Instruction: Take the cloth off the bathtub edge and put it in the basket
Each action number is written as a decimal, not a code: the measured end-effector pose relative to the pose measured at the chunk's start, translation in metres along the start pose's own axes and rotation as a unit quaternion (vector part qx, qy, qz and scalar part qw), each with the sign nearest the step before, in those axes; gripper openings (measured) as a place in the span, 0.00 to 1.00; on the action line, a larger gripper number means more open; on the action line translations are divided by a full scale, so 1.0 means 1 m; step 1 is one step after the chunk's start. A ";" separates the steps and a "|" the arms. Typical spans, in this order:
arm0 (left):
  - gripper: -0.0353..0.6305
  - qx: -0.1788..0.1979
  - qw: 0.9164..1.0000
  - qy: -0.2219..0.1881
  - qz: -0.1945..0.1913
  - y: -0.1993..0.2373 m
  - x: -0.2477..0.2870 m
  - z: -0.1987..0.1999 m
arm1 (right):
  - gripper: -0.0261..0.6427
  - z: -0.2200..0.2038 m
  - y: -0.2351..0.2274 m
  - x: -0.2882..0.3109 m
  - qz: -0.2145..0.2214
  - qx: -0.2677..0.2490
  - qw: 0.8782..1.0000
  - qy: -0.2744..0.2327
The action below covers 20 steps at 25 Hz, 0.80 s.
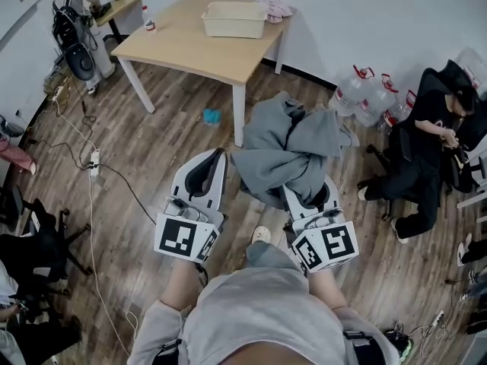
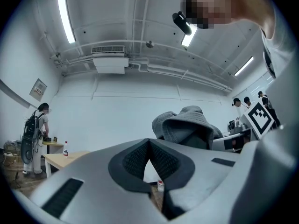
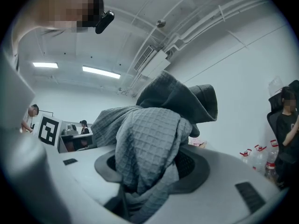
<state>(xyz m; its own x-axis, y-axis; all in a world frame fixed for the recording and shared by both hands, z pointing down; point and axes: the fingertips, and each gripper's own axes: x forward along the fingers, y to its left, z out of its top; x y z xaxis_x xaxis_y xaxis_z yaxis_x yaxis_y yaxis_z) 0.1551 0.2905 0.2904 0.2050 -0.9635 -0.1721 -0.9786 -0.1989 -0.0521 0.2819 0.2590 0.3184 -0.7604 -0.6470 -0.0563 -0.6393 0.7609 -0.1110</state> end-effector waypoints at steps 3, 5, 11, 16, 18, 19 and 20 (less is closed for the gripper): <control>0.05 0.000 1.000 -0.004 0.002 0.005 0.029 -0.001 | 0.36 0.006 -0.023 0.020 0.003 -0.004 1.000 -0.003; 0.05 0.002 1.000 -0.005 0.004 0.008 0.045 -0.003 | 0.36 0.009 -0.037 0.032 0.006 -0.005 1.000 -0.004; 0.05 0.011 1.000 -0.009 0.009 0.012 0.094 -0.005 | 0.36 0.018 -0.074 0.064 0.022 -0.006 1.000 -0.012; 0.05 0.019 1.000 -0.009 0.020 0.016 0.125 -0.008 | 0.36 0.021 -0.100 0.088 0.041 -0.003 0.999 -0.015; 0.05 0.021 0.999 -0.006 0.026 0.017 0.134 -0.010 | 0.36 0.020 -0.110 0.096 0.048 -0.001 0.999 -0.015; 0.05 0.022 0.999 -0.004 0.029 0.017 0.139 -0.012 | 0.36 0.020 -0.115 0.100 0.051 0.001 0.999 -0.013; 0.05 0.023 0.999 -0.001 0.031 0.017 0.143 -0.014 | 0.36 0.018 -0.119 0.104 0.054 0.004 0.998 -0.011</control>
<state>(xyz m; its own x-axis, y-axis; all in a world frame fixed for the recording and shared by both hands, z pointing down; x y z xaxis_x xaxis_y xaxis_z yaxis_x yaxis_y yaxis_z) 0.1676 0.1467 0.2787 0.1441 -0.9734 -0.1783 -0.9877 -0.1305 -0.0856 0.2814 0.1003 0.3078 -0.8224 -0.5618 -0.0896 -0.5523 0.8262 -0.1109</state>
